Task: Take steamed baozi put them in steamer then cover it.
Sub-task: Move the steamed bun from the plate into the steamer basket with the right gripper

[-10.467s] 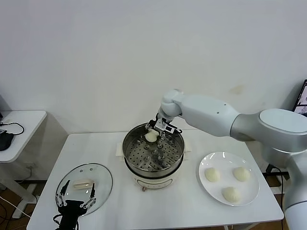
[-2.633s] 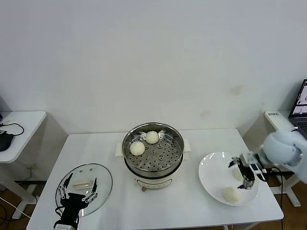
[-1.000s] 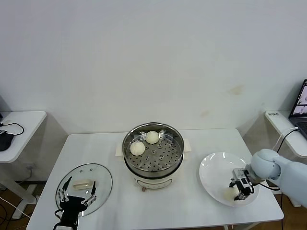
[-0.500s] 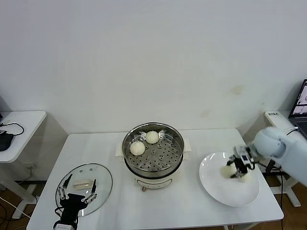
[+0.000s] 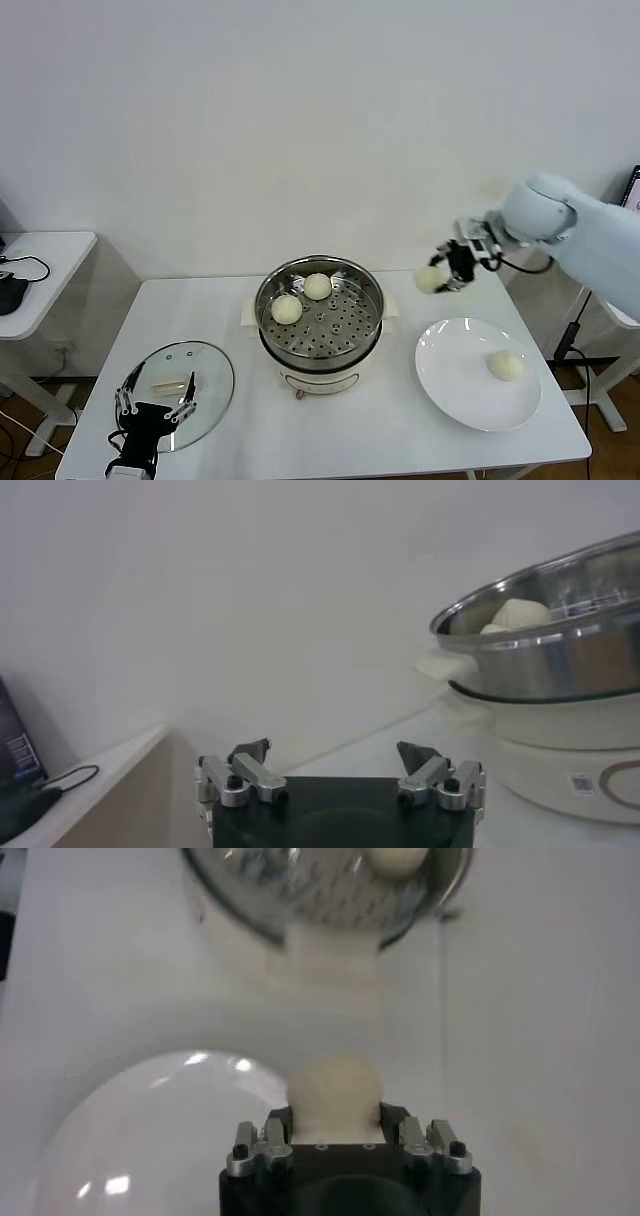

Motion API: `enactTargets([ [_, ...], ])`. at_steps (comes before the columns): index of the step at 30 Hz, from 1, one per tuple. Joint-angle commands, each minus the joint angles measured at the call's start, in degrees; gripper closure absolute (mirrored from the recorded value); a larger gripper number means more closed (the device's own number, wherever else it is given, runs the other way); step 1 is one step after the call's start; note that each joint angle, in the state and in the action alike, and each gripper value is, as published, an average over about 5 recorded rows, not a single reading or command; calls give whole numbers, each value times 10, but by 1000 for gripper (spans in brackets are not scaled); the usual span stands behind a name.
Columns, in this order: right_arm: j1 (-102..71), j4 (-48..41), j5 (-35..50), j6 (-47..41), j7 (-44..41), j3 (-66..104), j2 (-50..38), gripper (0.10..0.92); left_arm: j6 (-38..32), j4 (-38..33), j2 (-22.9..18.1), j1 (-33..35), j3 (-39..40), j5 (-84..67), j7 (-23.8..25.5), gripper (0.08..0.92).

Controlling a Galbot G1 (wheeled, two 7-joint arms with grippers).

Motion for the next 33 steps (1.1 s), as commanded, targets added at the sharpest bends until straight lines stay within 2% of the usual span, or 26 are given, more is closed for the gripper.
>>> enactTargets([
  [1, 93, 1, 49, -2, 17, -62, 115, 474, 1, 0, -4, 0, -2, 2, 0, 177],
  [10, 60, 3, 48, 46, 43, -103, 211, 474, 1, -4, -9, 6, -17, 2, 0, 177],
  [19, 15, -27, -22, 135, 51, -150, 261, 474, -1, -2, -13, 9, -31, -3, 0, 177],
  [25, -7, -45, -101, 185, 48, -160, 283, 474, -1, 1, -14, 6, -33, -8, 0, 177],
  [33, -11, -50, -135, 215, 35, -165, 289, 468, -2, 8, -17, 2, -31, -9, -1, 177],
])
